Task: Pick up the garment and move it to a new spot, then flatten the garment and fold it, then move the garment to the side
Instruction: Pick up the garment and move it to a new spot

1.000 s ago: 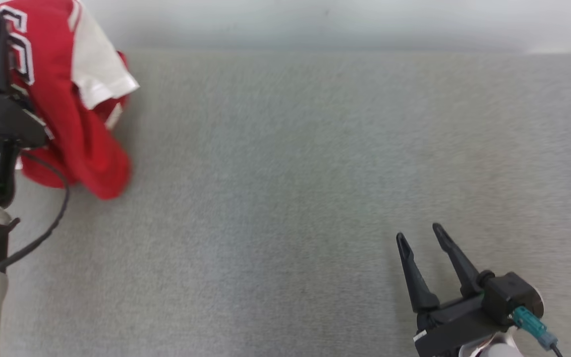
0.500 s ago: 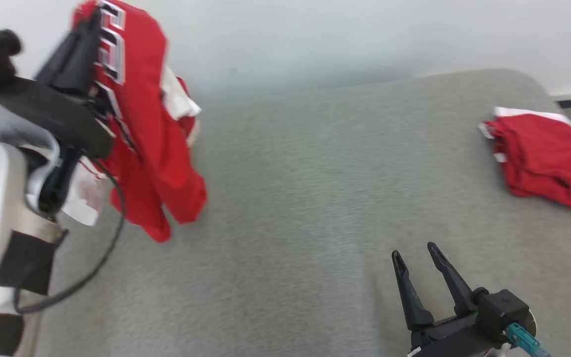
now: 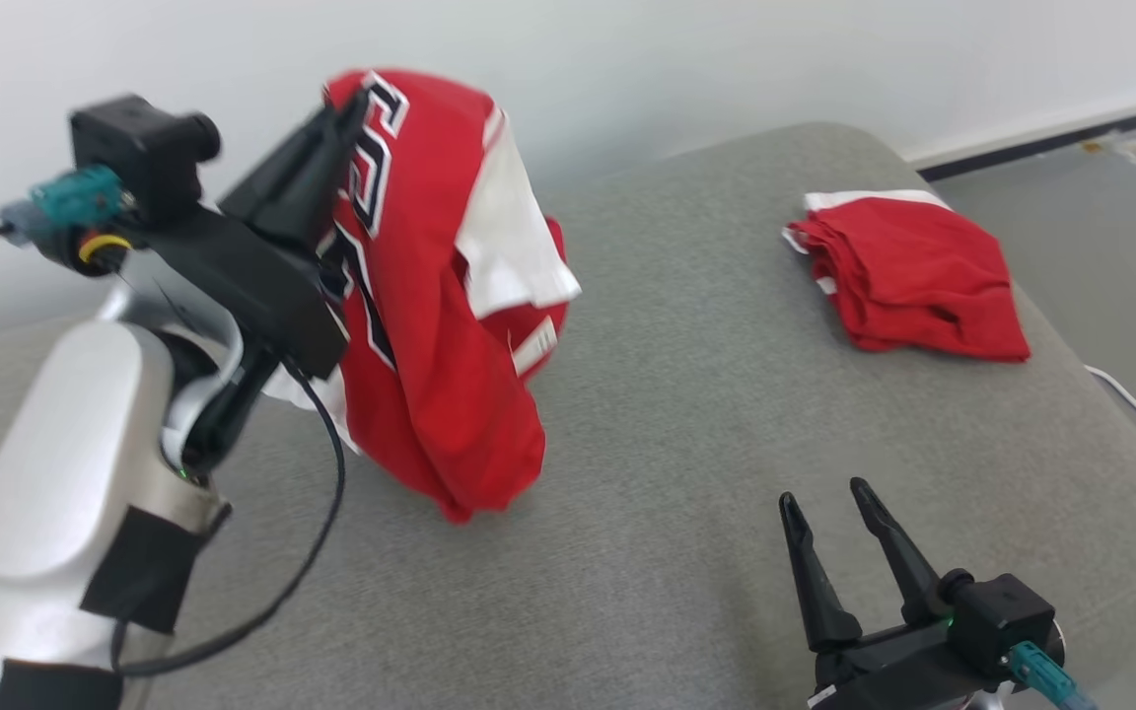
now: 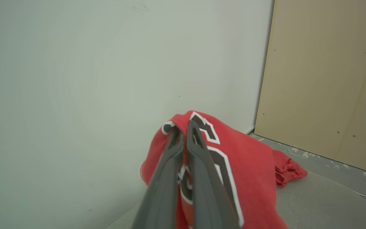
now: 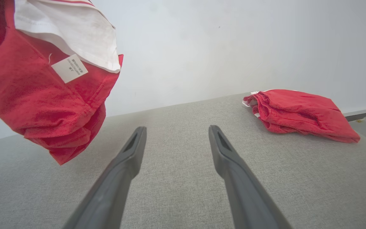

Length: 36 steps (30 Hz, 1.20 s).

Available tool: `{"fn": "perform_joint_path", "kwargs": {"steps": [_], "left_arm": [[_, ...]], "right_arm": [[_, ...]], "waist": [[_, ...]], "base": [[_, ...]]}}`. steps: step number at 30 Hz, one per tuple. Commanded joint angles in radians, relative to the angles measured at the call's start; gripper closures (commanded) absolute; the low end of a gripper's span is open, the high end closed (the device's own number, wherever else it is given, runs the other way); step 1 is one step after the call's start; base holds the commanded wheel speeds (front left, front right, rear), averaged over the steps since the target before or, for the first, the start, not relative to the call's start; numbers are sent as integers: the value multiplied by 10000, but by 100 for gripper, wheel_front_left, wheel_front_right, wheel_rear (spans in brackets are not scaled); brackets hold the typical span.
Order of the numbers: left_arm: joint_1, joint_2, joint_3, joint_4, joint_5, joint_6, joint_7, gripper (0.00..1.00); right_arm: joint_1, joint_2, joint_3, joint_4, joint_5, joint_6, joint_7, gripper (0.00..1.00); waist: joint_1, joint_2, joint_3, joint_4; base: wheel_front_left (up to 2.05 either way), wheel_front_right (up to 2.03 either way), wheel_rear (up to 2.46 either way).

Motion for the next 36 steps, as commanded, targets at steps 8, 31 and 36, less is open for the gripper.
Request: {"fn": "perform_joint_path", "kwargs": {"steps": [8,31,36], "left_arm": [[1514,175,-737,457,-471,-1,-303,100],[3950,-131,-265,2323,-535,1101,-3291,0],[5014,-125,115,1701,-590,1711,-3804,0]], "right_arm": [[-65,79,-270,-108,-3,-11,-8,0],[-132,-100,-22,73,77,-12,-8,0],[101,-123,9,145,154,-12,-6,0]], "waist": [[1,0,570,-195],[1,0,137,1085],[1,0,-370,1580]], "base": [[0,0,0],[0,0,0],[0,0,0]]}}
